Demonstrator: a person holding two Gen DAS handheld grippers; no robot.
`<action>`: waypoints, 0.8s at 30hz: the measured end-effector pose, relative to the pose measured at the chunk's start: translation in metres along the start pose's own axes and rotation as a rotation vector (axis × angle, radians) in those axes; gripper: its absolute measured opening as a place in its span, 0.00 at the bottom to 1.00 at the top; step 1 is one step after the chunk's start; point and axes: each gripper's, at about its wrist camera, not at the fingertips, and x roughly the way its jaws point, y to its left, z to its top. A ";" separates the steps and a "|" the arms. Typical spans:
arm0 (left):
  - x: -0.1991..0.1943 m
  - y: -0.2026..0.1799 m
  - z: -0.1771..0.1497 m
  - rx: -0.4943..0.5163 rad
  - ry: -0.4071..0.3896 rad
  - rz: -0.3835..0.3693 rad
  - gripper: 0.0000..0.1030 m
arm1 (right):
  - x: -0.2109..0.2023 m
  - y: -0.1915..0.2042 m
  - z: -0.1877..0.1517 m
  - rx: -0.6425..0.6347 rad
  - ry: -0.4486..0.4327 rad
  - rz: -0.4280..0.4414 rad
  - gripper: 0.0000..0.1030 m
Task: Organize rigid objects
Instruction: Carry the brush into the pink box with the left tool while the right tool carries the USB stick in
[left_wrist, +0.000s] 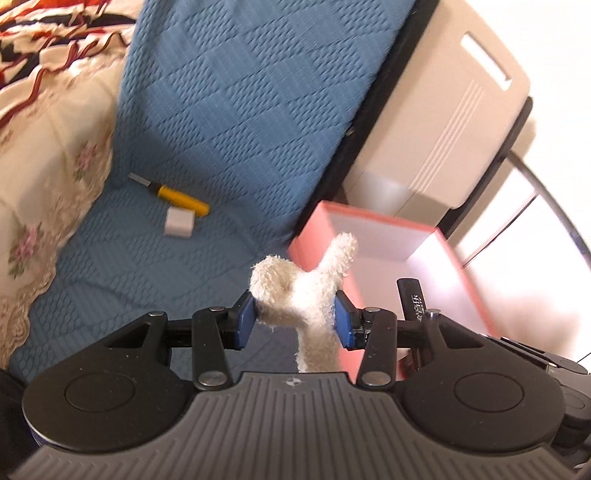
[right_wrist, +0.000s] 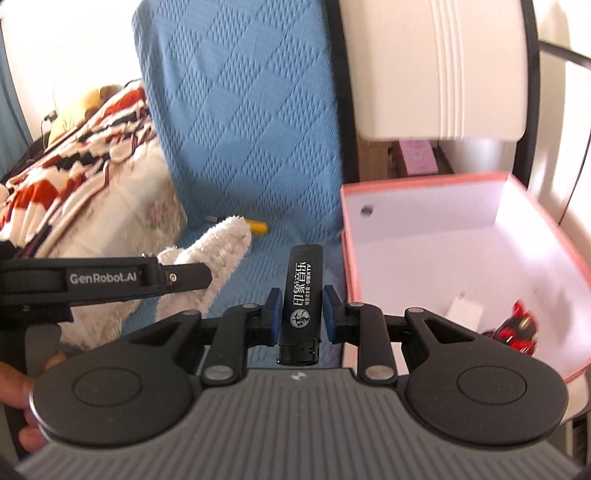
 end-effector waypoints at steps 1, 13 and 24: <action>-0.003 -0.008 0.003 0.004 -0.009 -0.007 0.49 | -0.004 -0.002 0.005 -0.002 -0.009 -0.002 0.26; 0.012 -0.089 0.025 0.047 -0.044 -0.091 0.49 | -0.042 -0.053 0.050 -0.007 -0.085 -0.056 0.26; 0.093 -0.124 -0.006 0.103 0.089 -0.082 0.49 | -0.015 -0.118 0.016 0.067 0.044 -0.096 0.26</action>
